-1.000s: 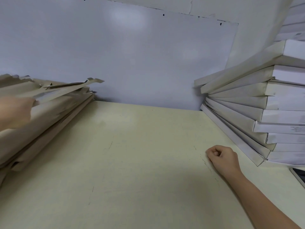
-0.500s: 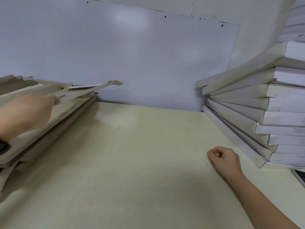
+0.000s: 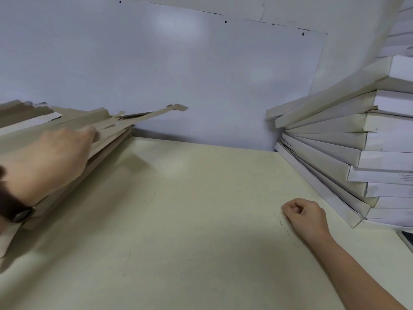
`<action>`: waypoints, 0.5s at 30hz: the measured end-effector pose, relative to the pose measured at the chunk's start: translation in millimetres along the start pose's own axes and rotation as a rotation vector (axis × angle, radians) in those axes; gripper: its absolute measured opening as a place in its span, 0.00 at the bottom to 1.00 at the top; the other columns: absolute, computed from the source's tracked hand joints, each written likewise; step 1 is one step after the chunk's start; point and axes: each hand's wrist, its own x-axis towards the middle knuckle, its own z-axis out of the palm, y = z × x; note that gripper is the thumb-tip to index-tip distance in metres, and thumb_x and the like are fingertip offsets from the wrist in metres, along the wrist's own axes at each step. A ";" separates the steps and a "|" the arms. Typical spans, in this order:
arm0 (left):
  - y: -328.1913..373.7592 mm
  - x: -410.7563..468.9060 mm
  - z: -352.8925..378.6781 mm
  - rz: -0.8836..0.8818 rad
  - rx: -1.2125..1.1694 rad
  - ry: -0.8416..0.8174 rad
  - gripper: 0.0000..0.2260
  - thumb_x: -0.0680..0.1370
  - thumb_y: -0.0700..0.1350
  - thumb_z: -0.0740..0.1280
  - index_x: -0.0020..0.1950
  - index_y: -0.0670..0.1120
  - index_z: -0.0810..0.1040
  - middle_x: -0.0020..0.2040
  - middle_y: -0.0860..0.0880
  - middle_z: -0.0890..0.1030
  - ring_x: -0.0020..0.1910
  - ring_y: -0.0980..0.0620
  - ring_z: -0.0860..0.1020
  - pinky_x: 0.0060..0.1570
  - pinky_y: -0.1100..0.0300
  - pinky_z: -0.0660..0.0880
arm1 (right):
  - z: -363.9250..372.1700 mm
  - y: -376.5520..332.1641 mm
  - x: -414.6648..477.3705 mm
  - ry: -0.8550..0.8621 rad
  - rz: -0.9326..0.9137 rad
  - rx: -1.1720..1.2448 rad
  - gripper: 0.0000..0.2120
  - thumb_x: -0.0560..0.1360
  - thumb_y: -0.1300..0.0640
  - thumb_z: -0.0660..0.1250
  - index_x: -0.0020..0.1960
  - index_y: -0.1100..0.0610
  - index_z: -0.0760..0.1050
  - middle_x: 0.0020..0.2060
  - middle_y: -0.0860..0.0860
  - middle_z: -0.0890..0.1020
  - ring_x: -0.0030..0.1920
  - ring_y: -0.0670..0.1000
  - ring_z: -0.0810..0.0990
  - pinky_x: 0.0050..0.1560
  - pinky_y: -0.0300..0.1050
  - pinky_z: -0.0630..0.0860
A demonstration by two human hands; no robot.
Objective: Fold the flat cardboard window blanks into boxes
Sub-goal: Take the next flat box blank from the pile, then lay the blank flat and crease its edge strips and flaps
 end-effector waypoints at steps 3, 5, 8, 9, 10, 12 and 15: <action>45.9 -9.5 -51.7 -0.022 -0.027 -0.019 0.16 0.64 0.36 0.63 0.43 0.52 0.62 0.23 0.53 0.59 0.19 0.54 0.57 0.24 0.70 0.53 | -0.2 0.4 0.0 -0.002 0.007 0.000 0.11 0.73 0.61 0.67 0.32 0.57 0.78 0.26 0.50 0.72 0.31 0.49 0.70 0.32 0.37 0.66; 64.9 -15.7 -65.3 0.025 -0.089 0.030 0.13 0.68 0.35 0.62 0.44 0.49 0.62 0.25 0.50 0.61 0.22 0.52 0.60 0.23 0.63 0.57 | -0.1 -0.1 0.1 -0.004 0.008 -0.007 0.10 0.73 0.61 0.67 0.32 0.58 0.78 0.26 0.50 0.72 0.31 0.50 0.70 0.32 0.38 0.66; 85.4 -18.2 -70.0 0.054 -0.129 -0.042 0.08 0.75 0.37 0.61 0.49 0.47 0.63 0.30 0.48 0.64 0.28 0.47 0.65 0.29 0.54 0.65 | -0.4 -1.1 -0.2 -0.004 0.011 -0.010 0.10 0.73 0.61 0.67 0.33 0.59 0.78 0.27 0.51 0.72 0.31 0.51 0.70 0.33 0.38 0.66; 92.5 -21.3 -72.4 0.073 -0.137 -0.035 0.08 0.76 0.37 0.60 0.50 0.47 0.64 0.31 0.48 0.65 0.29 0.46 0.65 0.29 0.54 0.64 | -0.5 -1.4 -0.5 -0.004 0.012 -0.009 0.10 0.73 0.61 0.67 0.33 0.59 0.78 0.27 0.51 0.72 0.32 0.51 0.70 0.33 0.38 0.66; 99.8 -24.9 -73.3 0.095 -0.158 -0.010 0.08 0.76 0.36 0.61 0.50 0.47 0.64 0.31 0.49 0.65 0.29 0.45 0.65 0.29 0.55 0.62 | -0.6 -1.8 -0.7 -0.005 0.012 -0.007 0.10 0.73 0.61 0.67 0.33 0.59 0.79 0.27 0.52 0.72 0.32 0.51 0.70 0.34 0.38 0.66; 112.1 -29.3 -71.7 0.140 -0.180 0.009 0.10 0.73 0.34 0.62 0.49 0.46 0.65 0.31 0.48 0.65 0.29 0.44 0.67 0.29 0.55 0.60 | -0.5 -2.3 -1.2 -0.010 0.016 -0.005 0.10 0.73 0.61 0.67 0.33 0.59 0.79 0.27 0.52 0.72 0.32 0.51 0.70 0.34 0.38 0.65; 132.0 -32.9 -70.1 0.200 -0.175 -0.010 0.12 0.72 0.34 0.63 0.50 0.46 0.65 0.35 0.47 0.67 0.32 0.43 0.70 0.32 0.55 0.60 | -1.1 -2.7 -1.5 -0.008 0.020 -0.004 0.10 0.73 0.61 0.67 0.34 0.59 0.79 0.27 0.52 0.72 0.32 0.51 0.70 0.34 0.38 0.65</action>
